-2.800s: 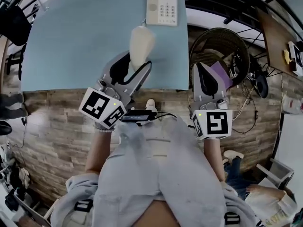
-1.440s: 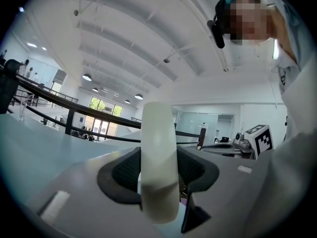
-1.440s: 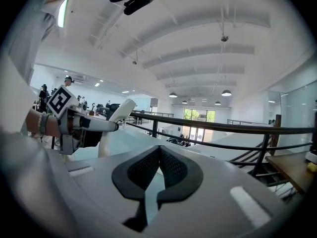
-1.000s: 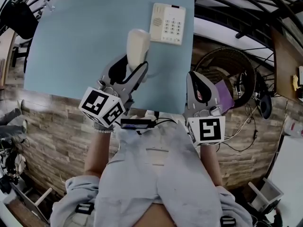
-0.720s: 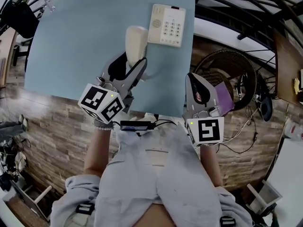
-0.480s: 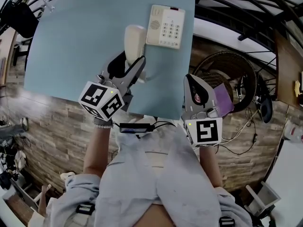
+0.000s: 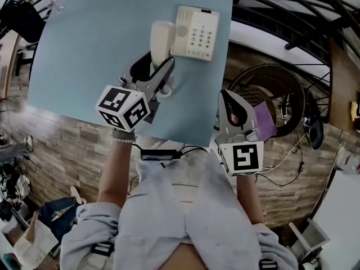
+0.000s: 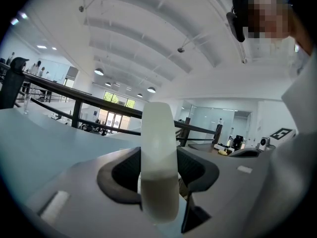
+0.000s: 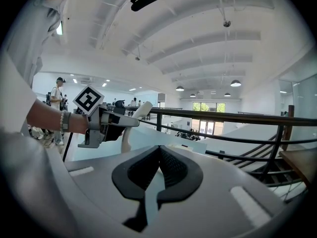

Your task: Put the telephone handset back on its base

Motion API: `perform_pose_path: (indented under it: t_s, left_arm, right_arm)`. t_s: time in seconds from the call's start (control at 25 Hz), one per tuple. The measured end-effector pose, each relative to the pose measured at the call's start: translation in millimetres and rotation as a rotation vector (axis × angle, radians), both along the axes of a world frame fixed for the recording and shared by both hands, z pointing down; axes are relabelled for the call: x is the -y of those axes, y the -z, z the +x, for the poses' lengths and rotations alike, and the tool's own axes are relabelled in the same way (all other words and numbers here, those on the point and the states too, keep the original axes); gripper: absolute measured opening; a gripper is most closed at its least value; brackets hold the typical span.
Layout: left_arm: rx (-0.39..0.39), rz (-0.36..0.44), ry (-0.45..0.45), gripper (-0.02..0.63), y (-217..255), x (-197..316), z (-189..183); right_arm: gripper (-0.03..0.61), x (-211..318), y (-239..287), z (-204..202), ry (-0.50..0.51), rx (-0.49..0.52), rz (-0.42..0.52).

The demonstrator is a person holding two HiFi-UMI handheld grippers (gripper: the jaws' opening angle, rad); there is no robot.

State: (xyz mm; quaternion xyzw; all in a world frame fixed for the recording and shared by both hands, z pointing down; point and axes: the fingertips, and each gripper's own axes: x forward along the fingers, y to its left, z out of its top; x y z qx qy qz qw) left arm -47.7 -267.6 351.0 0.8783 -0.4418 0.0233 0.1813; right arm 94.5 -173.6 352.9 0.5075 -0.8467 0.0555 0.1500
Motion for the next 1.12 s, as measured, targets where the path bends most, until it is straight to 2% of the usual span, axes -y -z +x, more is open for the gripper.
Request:
perform_pose_path:
  t_s: [1.12]
  left_arm:
    - [0.058, -0.176, 0.082, 0.210, -83, 102, 24]
  right_arm:
    - [0.006, 28, -33, 22, 0.023, 0.018, -0.093]
